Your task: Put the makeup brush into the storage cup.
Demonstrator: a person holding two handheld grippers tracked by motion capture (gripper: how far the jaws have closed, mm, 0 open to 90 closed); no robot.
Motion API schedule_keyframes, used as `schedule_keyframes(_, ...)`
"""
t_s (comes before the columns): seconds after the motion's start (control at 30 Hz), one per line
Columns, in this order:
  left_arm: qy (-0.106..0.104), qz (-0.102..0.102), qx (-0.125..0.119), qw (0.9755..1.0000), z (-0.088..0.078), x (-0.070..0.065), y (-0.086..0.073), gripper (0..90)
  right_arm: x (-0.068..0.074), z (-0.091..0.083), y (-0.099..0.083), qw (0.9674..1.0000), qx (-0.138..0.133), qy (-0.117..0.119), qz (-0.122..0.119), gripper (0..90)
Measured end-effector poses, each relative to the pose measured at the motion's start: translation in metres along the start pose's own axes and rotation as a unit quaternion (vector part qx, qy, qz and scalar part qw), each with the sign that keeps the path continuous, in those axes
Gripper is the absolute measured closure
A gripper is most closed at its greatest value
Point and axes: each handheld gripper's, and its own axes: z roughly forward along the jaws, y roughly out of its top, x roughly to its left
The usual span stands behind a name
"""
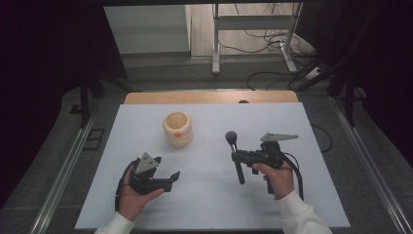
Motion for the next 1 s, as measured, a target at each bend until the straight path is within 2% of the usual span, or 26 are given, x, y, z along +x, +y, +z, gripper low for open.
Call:
schedule_keyframes(0.3, -0.025, 0.008, -0.006, 0.9996, 0.007, -0.013, 0.012, 14.6, 0.001, 0.002, 0.000, 1.0000, -0.004, 0.001, -0.003, 72.0)
schedule_keyframes(0.53, -0.020, 0.005, -0.016, 0.9996, 0.009, -0.016, 0.017, 14.5, 0.002, 0.002, -0.001, 1.0000, -0.005, 0.002, -0.006, 72.0)
schedule_keyframes(0.67, -0.026, 0.004, -0.017, 0.9995, 0.011, -0.017, 0.018, 14.5, 0.002, 0.003, -0.001, 1.0000, -0.005, 0.003, -0.008, 72.1)
schedule_keyframes(0.8, -0.041, -0.002, -0.019, 0.9990, 0.014, -0.018, 0.020, 14.6, 0.003, 0.005, -0.001, 0.9999, -0.007, 0.004, -0.009, 72.0)
schedule_keyframes(1.0, -0.042, -0.005, -0.027, 0.9987, 0.018, -0.021, 0.024, 15.0, 0.004, 0.006, -0.001, 0.9999, -0.007, 0.004, -0.012, 72.0)
